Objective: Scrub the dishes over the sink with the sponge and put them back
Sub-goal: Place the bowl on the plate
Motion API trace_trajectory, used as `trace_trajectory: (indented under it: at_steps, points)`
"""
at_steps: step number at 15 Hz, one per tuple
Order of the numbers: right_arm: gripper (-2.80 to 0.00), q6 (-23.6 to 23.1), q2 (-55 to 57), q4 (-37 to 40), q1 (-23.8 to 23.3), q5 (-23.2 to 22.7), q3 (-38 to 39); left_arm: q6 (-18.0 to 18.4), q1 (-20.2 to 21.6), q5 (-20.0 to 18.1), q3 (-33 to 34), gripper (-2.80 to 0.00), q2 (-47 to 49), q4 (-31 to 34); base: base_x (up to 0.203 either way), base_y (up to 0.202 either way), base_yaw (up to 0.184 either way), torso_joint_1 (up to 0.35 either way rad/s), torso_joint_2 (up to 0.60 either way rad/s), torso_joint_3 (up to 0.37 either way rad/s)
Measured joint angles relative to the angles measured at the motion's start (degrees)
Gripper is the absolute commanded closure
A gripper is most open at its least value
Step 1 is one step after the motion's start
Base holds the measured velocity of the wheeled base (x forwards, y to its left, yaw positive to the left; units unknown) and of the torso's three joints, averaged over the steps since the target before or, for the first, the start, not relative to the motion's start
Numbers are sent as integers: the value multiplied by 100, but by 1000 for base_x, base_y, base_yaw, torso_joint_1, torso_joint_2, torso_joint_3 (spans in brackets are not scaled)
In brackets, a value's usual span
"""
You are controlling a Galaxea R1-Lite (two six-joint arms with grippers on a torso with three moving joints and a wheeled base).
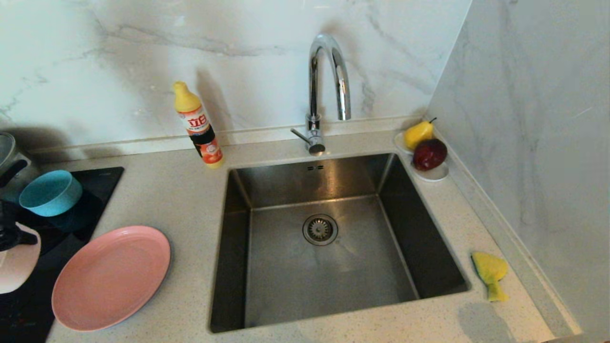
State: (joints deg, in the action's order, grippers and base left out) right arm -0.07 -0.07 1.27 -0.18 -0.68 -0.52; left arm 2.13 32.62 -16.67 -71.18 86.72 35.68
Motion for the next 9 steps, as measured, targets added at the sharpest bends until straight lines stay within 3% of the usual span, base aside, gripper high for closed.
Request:
trace_trajectory:
  at_steps: [5,7,9]
  points:
    - [0,0,0,0,0,0,0,-605,-1627,1141,251,0,-103,-258,0,0,0,0,0,0]
    - [0,0,0,0,0,0,0,-746,-2052,1598,564,0,6,-749,0,0,0,0,0,0]
    - [0,0,0,0,0,-1,0,-762,-2273,1808,878,0,166,-1234,0,0,0,0,0,0]
